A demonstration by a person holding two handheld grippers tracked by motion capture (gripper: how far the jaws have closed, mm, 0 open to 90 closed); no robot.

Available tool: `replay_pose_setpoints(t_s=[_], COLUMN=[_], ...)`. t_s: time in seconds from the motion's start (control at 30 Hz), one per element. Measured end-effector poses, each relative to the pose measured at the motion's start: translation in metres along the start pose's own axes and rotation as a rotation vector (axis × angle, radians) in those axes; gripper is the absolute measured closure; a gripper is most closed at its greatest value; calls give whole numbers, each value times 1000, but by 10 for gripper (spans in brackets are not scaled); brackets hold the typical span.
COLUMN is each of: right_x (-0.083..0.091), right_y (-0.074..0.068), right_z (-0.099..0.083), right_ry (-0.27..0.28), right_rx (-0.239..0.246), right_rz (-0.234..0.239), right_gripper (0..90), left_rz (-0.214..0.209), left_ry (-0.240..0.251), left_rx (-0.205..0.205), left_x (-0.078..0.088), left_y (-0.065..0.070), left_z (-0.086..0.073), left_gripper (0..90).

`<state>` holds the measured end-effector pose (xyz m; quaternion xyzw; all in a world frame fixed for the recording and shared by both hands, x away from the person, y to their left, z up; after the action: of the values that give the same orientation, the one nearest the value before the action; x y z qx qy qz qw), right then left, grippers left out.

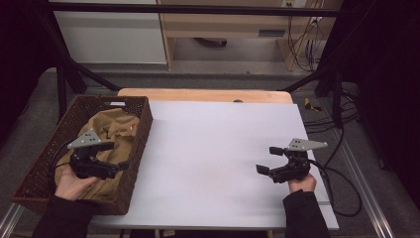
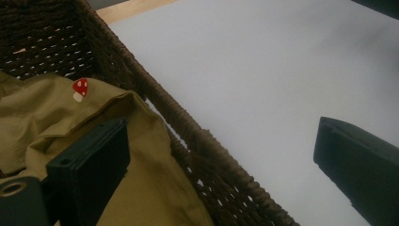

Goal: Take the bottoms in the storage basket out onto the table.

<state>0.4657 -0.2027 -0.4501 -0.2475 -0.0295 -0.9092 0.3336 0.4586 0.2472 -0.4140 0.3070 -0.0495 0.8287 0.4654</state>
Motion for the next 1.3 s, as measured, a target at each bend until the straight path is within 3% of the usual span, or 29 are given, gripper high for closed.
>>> replay_pose_setpoints(t_s=[0.4,0.83,1.3], right_x=[-1,-2,-2], right_y=[0,-1,0], right_z=[-1,-2,-2], right_ry=[-5,-10,-10], right_rx=[3,6,2], right_rz=[-1,-2,-2], right_gripper=[40,41,41], left_rz=[65,122,167], left_ry=[5,-36,-62], left_rx=[39,78,98], left_x=[18,22,22], left_y=[-18,-41,-54], left_z=[-5,-18,-24], left_gripper=[40,39,40])
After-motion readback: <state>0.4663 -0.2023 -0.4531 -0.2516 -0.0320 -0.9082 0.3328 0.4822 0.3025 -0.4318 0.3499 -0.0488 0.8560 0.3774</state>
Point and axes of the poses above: each handheld gripper's, and its own axes: x roughly backward along the jaws, z roughly out of its top, y roughly to its right, the point moved 9 cm from there along -x, roughly forward along the jaws, and after that the axes turned 14 degrees about -z, right-handed, at the moved point
